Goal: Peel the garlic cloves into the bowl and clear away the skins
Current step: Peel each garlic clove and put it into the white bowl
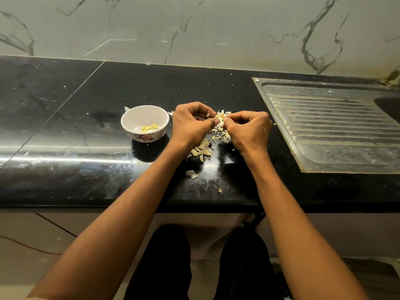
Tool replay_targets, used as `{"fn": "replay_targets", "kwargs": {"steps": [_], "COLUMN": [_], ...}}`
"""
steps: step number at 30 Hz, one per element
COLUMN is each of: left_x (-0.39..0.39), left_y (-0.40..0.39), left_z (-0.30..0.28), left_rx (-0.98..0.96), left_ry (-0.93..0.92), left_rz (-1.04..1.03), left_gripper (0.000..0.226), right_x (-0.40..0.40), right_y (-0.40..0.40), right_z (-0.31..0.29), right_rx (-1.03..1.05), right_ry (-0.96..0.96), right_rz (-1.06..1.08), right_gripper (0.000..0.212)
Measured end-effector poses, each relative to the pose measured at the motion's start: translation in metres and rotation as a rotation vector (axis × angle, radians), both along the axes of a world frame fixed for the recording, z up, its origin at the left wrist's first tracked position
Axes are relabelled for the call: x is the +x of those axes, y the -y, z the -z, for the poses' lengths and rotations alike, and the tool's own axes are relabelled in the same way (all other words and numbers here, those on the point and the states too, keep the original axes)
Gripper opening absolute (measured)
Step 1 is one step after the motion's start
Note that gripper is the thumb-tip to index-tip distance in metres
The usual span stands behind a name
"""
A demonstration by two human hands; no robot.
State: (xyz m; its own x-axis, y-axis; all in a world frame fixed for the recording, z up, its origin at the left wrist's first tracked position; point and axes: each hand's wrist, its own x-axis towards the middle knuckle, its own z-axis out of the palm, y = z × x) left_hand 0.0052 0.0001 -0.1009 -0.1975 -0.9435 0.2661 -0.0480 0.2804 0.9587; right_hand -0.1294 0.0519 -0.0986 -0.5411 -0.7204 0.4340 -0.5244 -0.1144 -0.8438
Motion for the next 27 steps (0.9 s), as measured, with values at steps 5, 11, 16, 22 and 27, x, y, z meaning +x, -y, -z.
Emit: {"fn": "replay_targets", "kwargs": {"steps": [5,11,16,22,27], "left_x": [-0.0005,-0.0008,-0.0008,-0.0015,-0.0012], "left_y": [0.0008,0.0007,0.0018,0.0024,0.0023], "left_z": [0.0013,0.0008,0.0008,0.0022,0.0024], "left_rx": [-0.002,0.001,-0.013,-0.013,-0.023], "left_ry": [0.002,0.004,0.009,0.013,0.011], "left_rz": [-0.001,0.001,0.002,0.0,-0.006], "left_gripper": [0.016,0.017,0.023,0.023,0.017], "right_x": [0.0029,0.0026,0.0011,-0.0042,-0.0012], "right_y": [-0.0018,0.0022,0.0014,0.0016,0.0032], "right_z": [-0.0003,0.0025,0.0044,0.0068,0.0002], "right_rx": [-0.034,0.006,0.027,0.068,0.069], "right_ry": [-0.047,-0.079,-0.159,-0.138,0.151], "right_rz": [0.007,-0.009,-0.027,-0.023,-0.122], "right_gripper": [0.007,0.033,0.03,0.015,0.016]}}
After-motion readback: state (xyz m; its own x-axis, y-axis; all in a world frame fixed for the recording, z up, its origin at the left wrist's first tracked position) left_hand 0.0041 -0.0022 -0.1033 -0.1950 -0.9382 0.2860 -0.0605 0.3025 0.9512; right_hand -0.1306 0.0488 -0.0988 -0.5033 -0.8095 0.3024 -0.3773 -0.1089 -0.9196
